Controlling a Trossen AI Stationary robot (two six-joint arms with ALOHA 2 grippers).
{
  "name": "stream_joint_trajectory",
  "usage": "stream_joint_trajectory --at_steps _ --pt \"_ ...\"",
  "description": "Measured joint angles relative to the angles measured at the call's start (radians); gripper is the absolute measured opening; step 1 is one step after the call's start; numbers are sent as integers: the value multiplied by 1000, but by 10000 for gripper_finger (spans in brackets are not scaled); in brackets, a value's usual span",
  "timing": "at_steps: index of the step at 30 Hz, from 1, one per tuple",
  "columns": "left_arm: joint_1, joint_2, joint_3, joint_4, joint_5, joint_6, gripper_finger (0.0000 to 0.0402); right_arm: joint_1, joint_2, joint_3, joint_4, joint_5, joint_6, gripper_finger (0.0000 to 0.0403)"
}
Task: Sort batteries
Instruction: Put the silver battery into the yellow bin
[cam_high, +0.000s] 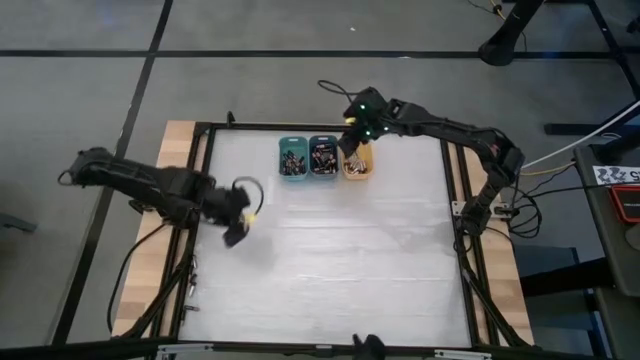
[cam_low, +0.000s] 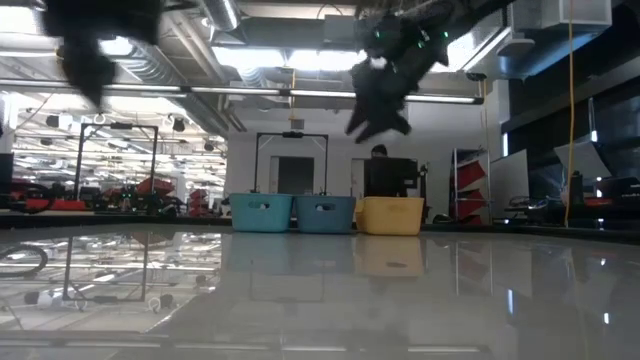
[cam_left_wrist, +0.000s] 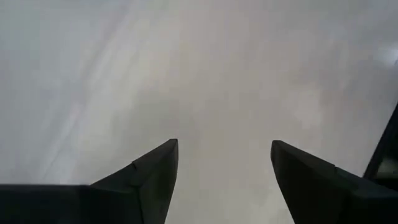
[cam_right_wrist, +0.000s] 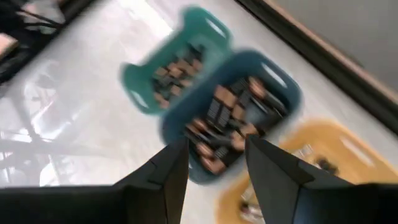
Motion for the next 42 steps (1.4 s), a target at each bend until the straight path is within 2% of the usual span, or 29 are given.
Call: stream_joint_trajectory --at_steps 3,7,14,19,25,33,42 --pt "-142 45 0 -105 32 -119 245 43 0 59 -1 0 -41 159" --pt "-308 151 0 -155 77 -248 245 92 0 113 0 14 -86 159" --pt "-451 395 -3 -181 139 -333 245 123 0 133 9 33 -101 159" --pt "-485 483 -71 -96 233 -329 245 121 0 133 7 19 -100 159" --pt "-489 511 -164 -145 381 -280 245 121 0 133 9 6 -98 159" --pt "-489 510 -188 -131 402 -122 245 121 0 133 18 -41 -43 159" --pt "-478 509 -241 -62 452 -94 245 149 0 133 13 -53 -22 159"
